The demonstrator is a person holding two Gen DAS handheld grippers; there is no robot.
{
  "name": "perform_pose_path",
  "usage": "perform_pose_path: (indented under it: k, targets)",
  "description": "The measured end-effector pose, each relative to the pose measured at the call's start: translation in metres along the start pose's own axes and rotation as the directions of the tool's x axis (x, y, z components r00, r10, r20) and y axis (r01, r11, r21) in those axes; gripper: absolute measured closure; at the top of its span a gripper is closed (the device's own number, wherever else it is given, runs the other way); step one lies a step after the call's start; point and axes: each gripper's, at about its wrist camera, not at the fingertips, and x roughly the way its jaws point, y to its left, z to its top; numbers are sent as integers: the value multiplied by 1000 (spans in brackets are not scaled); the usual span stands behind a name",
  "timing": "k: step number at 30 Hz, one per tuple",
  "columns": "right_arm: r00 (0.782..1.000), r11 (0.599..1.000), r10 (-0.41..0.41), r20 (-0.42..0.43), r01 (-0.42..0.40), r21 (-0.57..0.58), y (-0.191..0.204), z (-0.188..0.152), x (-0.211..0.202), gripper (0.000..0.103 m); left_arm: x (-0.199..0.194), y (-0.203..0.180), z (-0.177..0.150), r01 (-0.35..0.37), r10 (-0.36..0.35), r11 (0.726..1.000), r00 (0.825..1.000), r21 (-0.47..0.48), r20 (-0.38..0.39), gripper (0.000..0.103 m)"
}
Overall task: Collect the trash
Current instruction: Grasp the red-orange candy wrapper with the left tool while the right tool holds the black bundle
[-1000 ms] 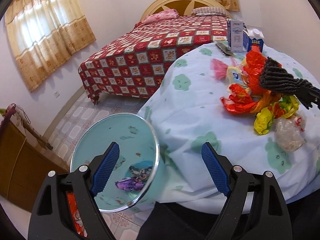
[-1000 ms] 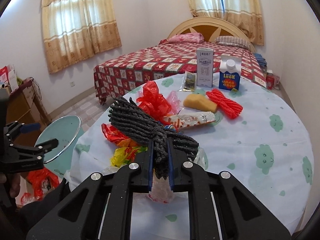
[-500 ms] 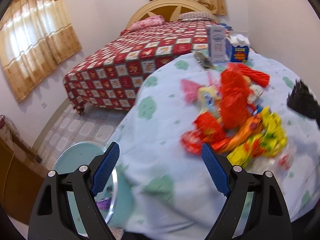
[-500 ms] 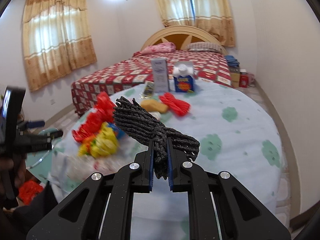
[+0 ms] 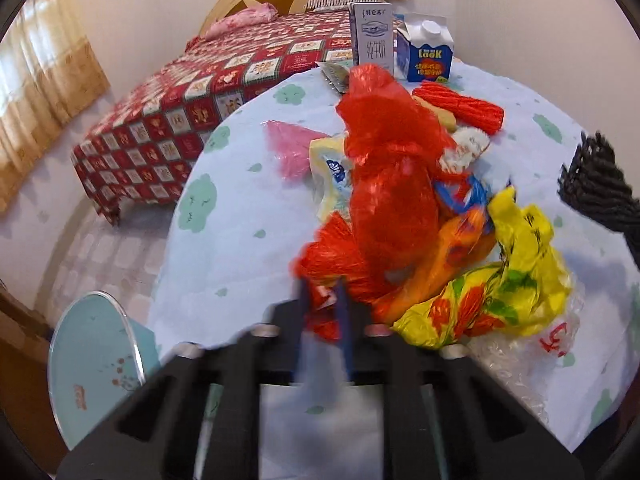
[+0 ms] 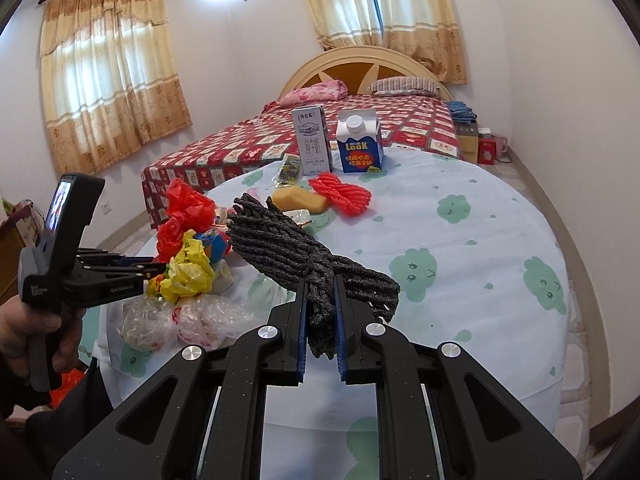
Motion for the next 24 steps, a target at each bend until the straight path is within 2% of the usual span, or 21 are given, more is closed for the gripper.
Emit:
perform_pose_path:
  k: [3,8,16,20,24]
  targets:
    - [1000,1000,-3,4,3,-2,1,0,-1,91,-2,4,-1,2,-2,1000,1000,-18,1,96]
    - [1000,1000,-20,8,20,0,1,0,-2,91,-23,17,-3,-20,22,999,999,-40,46,97]
    - [1000,999,-31,3,31,8,-3,-3,0,91,-53,37,-21,-83,91,993,992,-87,84,97]
    - [999,1000,-31,12,31,4,0,-1,-2,91,-71,41,-17,-116,132,987,980,-109,148,97]
    - [999,1000,-26,28,26,-3,5,6,-6,91,-96,35,-7,-113,132,989,966,-97,223,97]
